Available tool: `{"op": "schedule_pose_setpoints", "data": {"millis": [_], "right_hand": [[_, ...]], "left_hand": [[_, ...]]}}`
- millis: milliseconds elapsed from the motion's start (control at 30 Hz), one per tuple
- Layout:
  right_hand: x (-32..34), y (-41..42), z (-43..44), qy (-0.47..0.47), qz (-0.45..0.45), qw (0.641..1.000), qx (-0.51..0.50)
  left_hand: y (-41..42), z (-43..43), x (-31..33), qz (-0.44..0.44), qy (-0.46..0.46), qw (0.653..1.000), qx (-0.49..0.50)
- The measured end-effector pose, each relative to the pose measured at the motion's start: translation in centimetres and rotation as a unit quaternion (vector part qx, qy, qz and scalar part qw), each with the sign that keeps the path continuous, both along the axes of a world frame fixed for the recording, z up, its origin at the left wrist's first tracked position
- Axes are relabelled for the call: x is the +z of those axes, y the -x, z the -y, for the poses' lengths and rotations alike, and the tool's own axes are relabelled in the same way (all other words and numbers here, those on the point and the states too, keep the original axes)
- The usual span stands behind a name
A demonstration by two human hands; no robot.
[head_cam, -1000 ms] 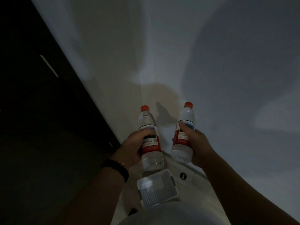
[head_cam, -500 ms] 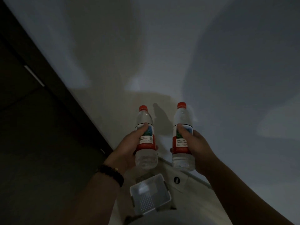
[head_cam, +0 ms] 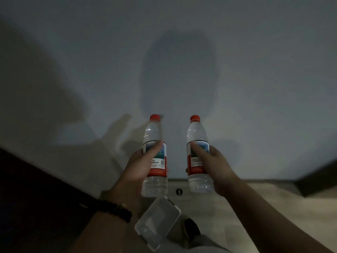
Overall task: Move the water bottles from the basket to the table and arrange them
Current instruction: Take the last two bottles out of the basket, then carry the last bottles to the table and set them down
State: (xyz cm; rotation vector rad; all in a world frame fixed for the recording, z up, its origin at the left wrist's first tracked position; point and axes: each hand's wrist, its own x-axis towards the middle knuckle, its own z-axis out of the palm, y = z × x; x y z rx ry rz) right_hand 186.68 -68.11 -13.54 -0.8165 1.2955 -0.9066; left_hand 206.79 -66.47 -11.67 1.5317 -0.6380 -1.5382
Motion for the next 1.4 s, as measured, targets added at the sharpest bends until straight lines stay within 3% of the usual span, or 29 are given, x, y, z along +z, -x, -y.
{"op": "schedule_pose_setpoints", "data": {"millis": [367,533,767,1067,1400], "right_hand": [[0.1,11.3,-14.2,0.004,-0.035,0.964,-0.262],[0.3,19.1,-20.6,0.001,-0.03,0.923,-0.383],[1.2,33.1,-31.1,0.016,-0.033,0.853,-0.52],[4.3,52.6,-45.8,0.012,-0.062,0.795,-0.603],[4.6,71.2,-50.9,0.01,-0.073,0.742,-0.666]], "left_hand": [[14.6,-2.8,-1.4,0.031,-0.018,0.963,-0.266],[25.8,-5.5,-0.6,0.03,0.001,0.926,-0.376],[44.4,-13.0,0.0,0.051,0.022,0.846,-0.53],[67.4,-26.5,1.5,0.01,-0.003,0.792,-0.61],[88.0,-30.6,2.4,-0.006,0.023,0.736,-0.676]]}}
